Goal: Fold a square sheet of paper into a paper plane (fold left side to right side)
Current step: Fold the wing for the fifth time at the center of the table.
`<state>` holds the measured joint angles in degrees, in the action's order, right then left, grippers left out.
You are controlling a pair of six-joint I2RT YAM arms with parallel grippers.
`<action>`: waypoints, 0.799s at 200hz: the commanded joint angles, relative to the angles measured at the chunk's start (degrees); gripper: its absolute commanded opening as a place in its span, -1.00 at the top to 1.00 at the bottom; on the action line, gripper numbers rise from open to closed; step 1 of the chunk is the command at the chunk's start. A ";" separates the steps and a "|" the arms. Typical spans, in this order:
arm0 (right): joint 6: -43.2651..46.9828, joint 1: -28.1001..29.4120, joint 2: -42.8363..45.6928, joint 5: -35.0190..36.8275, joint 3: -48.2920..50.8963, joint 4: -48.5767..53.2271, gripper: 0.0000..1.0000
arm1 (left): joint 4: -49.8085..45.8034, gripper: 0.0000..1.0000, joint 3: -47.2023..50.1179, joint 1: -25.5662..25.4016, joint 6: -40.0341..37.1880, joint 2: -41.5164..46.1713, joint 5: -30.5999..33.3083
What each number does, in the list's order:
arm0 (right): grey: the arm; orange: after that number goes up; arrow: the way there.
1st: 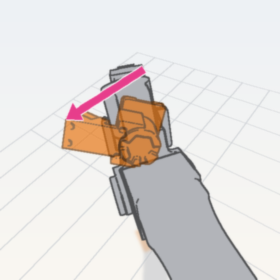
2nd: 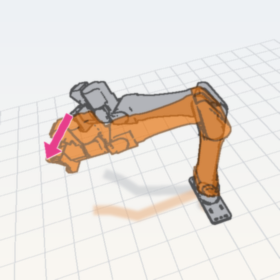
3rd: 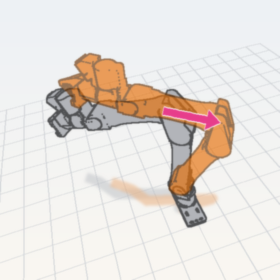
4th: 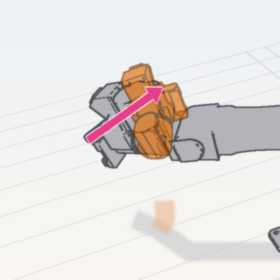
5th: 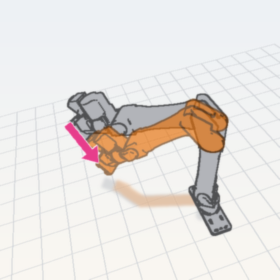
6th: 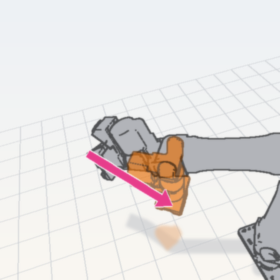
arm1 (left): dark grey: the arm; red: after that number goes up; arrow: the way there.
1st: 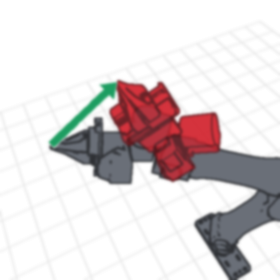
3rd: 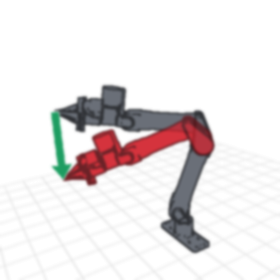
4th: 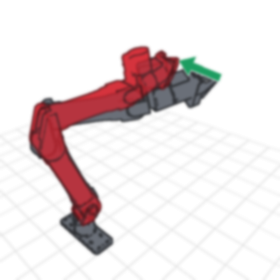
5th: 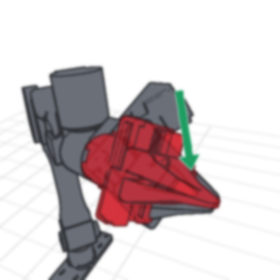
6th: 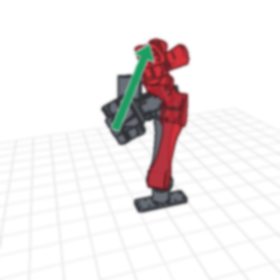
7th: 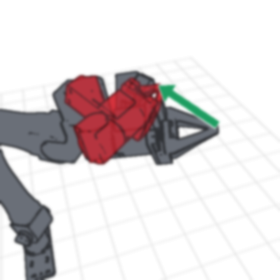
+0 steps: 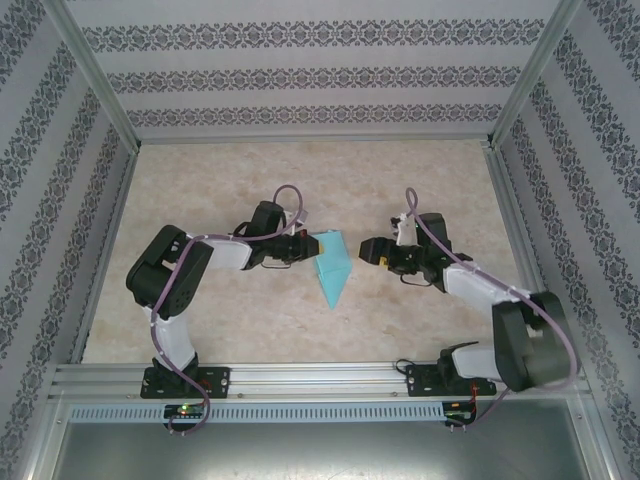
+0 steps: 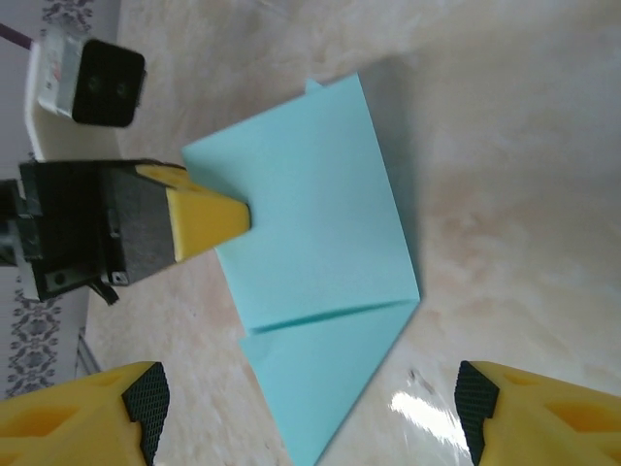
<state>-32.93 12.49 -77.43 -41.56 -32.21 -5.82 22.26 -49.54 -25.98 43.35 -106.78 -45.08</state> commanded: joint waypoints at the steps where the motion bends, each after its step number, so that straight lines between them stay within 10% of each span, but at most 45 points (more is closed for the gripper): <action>1: 2.14 -0.38 -4.78 -6.32 -2.32 -8.27 -0.58 | 9.34 1.00 2.51 1.46 -0.29 1.48 -5.52; 160: -6.84 2.18 -28.68 -19.59 -6.70 -33.76 -0.26 | 9.35 1.00 2.85 1.89 -2.72 1.82 -12.31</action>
<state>-37.54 14.06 -104.77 -57.67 -39.00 -31.44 30.28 -45.98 -24.58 42.63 -106.02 -55.53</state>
